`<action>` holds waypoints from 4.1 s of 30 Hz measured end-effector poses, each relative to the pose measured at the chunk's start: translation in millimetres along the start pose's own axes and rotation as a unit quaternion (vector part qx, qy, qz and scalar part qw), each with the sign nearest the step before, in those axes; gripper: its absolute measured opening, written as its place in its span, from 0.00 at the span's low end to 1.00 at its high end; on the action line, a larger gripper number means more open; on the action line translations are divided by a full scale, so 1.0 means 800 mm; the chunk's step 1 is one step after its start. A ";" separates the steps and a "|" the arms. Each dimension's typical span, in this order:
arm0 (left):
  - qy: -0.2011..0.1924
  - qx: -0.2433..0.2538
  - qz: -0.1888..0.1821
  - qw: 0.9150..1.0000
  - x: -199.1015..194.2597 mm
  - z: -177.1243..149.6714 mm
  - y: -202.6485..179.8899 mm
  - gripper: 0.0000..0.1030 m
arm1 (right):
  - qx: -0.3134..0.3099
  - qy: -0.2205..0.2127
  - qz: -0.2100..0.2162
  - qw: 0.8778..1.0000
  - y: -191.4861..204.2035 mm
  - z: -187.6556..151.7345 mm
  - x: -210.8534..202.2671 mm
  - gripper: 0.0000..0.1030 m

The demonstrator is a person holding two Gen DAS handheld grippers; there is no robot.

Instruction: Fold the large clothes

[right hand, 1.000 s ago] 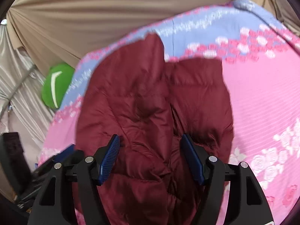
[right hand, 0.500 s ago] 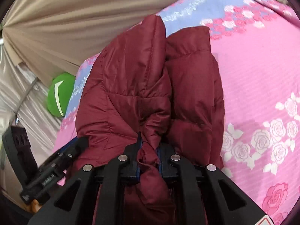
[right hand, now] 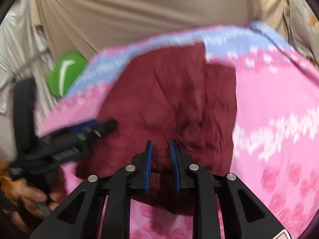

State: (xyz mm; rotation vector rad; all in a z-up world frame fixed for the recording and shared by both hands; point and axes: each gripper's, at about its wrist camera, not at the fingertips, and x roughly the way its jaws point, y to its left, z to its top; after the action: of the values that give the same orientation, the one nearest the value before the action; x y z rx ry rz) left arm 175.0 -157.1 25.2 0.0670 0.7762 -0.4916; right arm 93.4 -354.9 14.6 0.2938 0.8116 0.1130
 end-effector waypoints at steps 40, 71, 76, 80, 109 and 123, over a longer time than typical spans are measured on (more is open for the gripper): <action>0.007 0.037 0.052 0.998 0.021 -0.007 -0.032 0.82 | 0.057 -0.039 -0.090 0.994 -0.059 0.109 0.043 0.12; 0.003 0.021 0.038 0.999 -0.016 -0.023 -0.011 0.84 | 0.012 0.021 -0.049 0.999 -0.002 -0.023 0.009 0.16; -0.006 0.002 0.027 1.000 -0.037 -0.026 0.009 0.84 | 0.030 -0.032 -0.049 0.998 -0.010 0.009 -0.030 0.39; -0.007 -0.017 0.032 0.999 -0.038 -0.030 0.023 0.84 | 0.046 -0.058 -0.063 0.995 -0.023 0.035 -0.033 0.48; 0.031 -0.029 0.033 0.999 -0.001 -0.042 0.017 0.86 | 0.047 -0.045 -0.104 0.992 -0.018 -0.003 -0.034 0.20; 0.033 -0.025 0.034 0.999 -0.010 -0.048 0.014 0.88 | 0.040 0.004 -0.116 0.992 -0.016 -0.037 -0.005 0.26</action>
State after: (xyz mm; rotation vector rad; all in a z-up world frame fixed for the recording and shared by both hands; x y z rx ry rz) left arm 150.1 -134.8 1.3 0.0622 0.8472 -0.4072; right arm 69.1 -361.6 -5.7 0.2720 0.8541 -0.1359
